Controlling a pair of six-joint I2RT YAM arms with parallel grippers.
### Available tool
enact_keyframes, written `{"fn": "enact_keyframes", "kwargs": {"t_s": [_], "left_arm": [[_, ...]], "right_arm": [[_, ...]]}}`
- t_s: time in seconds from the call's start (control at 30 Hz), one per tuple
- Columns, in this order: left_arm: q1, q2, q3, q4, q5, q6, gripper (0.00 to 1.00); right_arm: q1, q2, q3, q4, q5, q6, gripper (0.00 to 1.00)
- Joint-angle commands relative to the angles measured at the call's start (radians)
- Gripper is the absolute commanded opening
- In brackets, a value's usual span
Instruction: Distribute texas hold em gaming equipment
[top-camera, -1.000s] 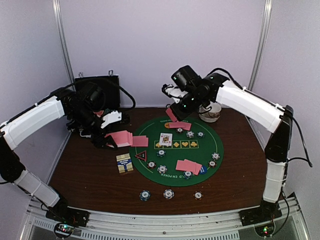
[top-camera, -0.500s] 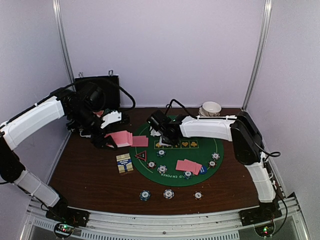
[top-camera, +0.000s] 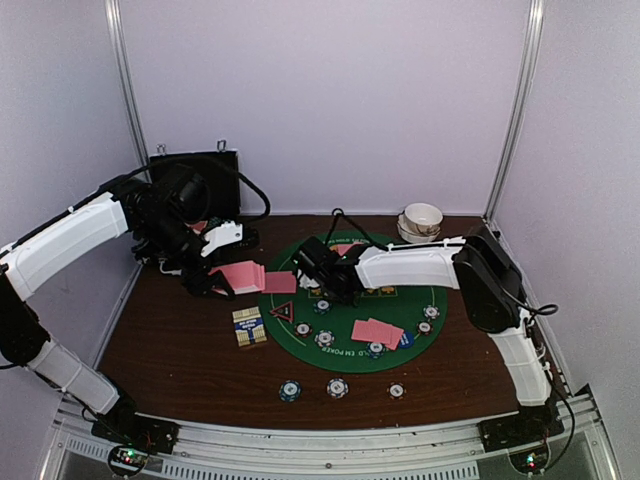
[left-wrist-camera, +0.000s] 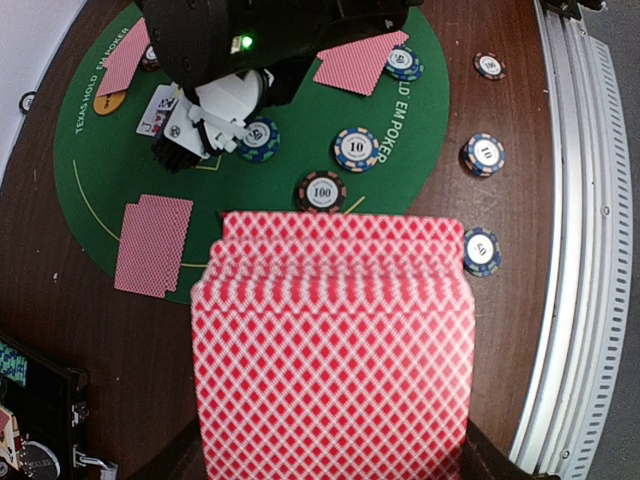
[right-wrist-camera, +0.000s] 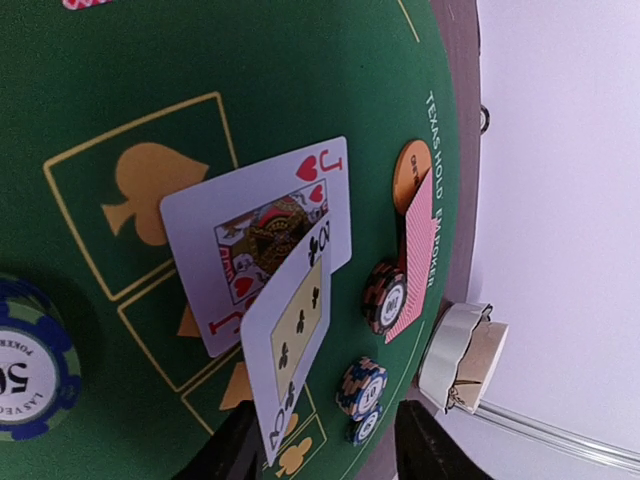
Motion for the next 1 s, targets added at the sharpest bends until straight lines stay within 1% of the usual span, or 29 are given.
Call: {"fn": "enact_keyframes", "kwargs": {"t_s": [0.0, 0.13, 0.17, 0.23, 0.27, 0.33, 0.4, 0.47, 0.5, 0.57, 0.6, 0.67, 0.7, 0.77, 0.83, 0.9, 0.97], "left_arm": [[0.006, -0.019, 0.007, 0.017, 0.025, -0.011, 0.0], [0.006, -0.018, 0.009, 0.017, 0.03, -0.014, 0.0], [0.006, -0.018, 0.009, 0.016, 0.03, -0.015, 0.0], [0.006, -0.02, 0.009, 0.016, 0.03, -0.015, 0.0], [0.006, -0.021, 0.011, 0.015, 0.03, -0.015, 0.0], [0.006, -0.022, 0.011, 0.016, 0.03, -0.015, 0.0], [0.006, -0.022, 0.011, 0.015, 0.031, -0.015, 0.0], [0.006, -0.021, 0.011, 0.017, 0.029, -0.015, 0.0], [0.006, -0.021, 0.012, 0.017, 0.028, -0.015, 0.0], [0.006, -0.018, 0.013, 0.018, 0.028, -0.016, 0.0], [0.006, -0.018, 0.014, 0.018, 0.029, -0.015, 0.0], [0.007, -0.015, 0.016, 0.018, 0.029, -0.013, 0.0], [0.006, -0.012, 0.018, 0.018, 0.029, -0.012, 0.0], [0.006, -0.011, 0.021, 0.017, 0.028, -0.012, 0.0], [0.006, -0.01, 0.024, 0.018, 0.03, -0.01, 0.0], [0.006, -0.01, 0.025, 0.017, 0.029, -0.008, 0.0], [0.006, -0.009, 0.023, 0.018, 0.03, -0.009, 0.0]], "right_arm": [[0.007, -0.031, -0.011, -0.002, 0.012, 0.015, 0.59], [0.004, -0.074, 0.019, -0.006, 0.032, 0.05, 0.74], [0.004, -0.09, 0.029, -0.011, 0.033, 0.065, 0.8], [0.002, -0.117, 0.054, -0.029, 0.03, 0.095, 0.95], [0.002, -0.13, 0.068, -0.042, 0.033, 0.114, 0.99], [-0.002, -0.148, 0.101, -0.08, 0.046, 0.16, 0.99], [-0.007, -0.173, 0.148, -0.125, 0.057, 0.241, 1.0], [-0.015, -0.202, 0.184, -0.175, 0.06, 0.358, 1.0], [-0.021, -0.22, 0.208, -0.216, 0.029, 0.43, 1.0], [-0.036, -0.268, 0.238, -0.291, -0.107, 0.597, 1.0], [-0.043, -0.299, 0.238, -0.308, -0.2, 0.679, 0.99], [-0.063, -0.356, 0.213, -0.308, -0.416, 0.811, 1.0], [-0.078, -0.379, 0.198, -0.296, -0.545, 0.902, 0.99], [-0.11, -0.41, 0.151, -0.244, -0.806, 1.04, 1.0], [-0.137, -0.423, 0.081, -0.159, -1.032, 1.187, 1.0], [-0.15, -0.421, 0.007, -0.065, -1.201, 1.305, 1.0], [-0.148, -0.414, -0.034, 0.006, -1.31, 1.392, 1.0]]}}
